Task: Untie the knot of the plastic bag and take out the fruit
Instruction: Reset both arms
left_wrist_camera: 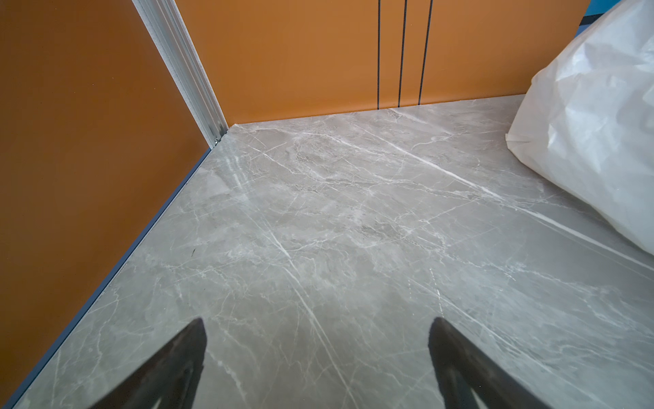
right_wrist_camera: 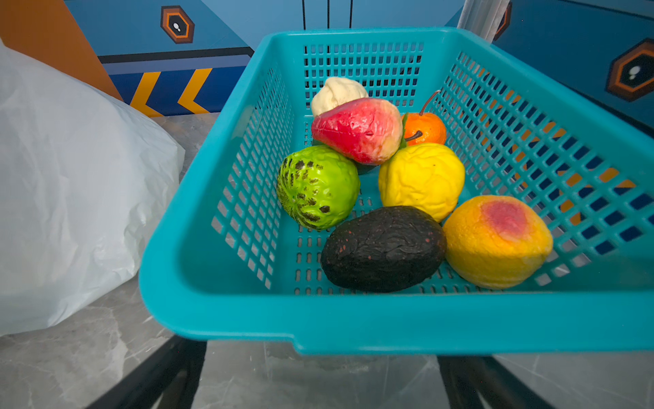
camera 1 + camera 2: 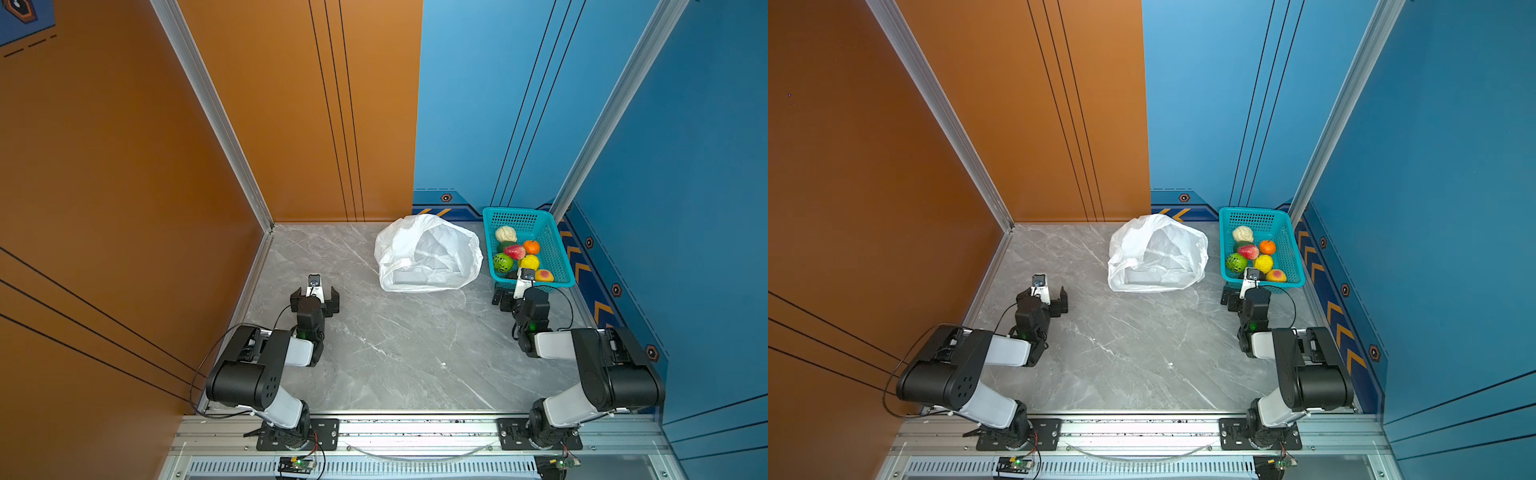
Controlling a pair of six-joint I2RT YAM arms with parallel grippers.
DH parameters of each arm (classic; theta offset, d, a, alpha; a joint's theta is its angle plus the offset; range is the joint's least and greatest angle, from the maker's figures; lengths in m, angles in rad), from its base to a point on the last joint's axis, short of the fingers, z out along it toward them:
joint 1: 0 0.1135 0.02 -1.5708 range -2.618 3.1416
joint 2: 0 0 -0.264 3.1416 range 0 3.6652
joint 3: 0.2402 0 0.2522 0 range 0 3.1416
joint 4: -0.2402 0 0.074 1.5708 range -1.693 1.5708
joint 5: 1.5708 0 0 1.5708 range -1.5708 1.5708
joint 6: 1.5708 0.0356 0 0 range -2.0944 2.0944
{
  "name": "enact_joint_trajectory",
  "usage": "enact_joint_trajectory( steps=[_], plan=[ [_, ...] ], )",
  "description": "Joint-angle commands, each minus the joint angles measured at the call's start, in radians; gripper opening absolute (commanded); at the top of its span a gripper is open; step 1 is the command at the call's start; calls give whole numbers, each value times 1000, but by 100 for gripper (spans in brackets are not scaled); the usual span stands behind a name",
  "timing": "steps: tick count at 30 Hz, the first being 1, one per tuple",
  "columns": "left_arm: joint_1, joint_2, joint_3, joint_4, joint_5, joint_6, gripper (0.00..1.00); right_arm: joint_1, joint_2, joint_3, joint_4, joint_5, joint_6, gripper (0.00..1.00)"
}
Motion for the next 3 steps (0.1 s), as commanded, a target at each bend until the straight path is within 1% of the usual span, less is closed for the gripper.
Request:
enact_joint_trajectory(
  steps=[1,3],
  plan=[
    [7,9,-10,29,2,-11,98,-4,10,-7,20,10,-8,100],
    [7,11,-10,30,2,-11,98,-3,10,-7,21,12,-8,100]
  ],
)
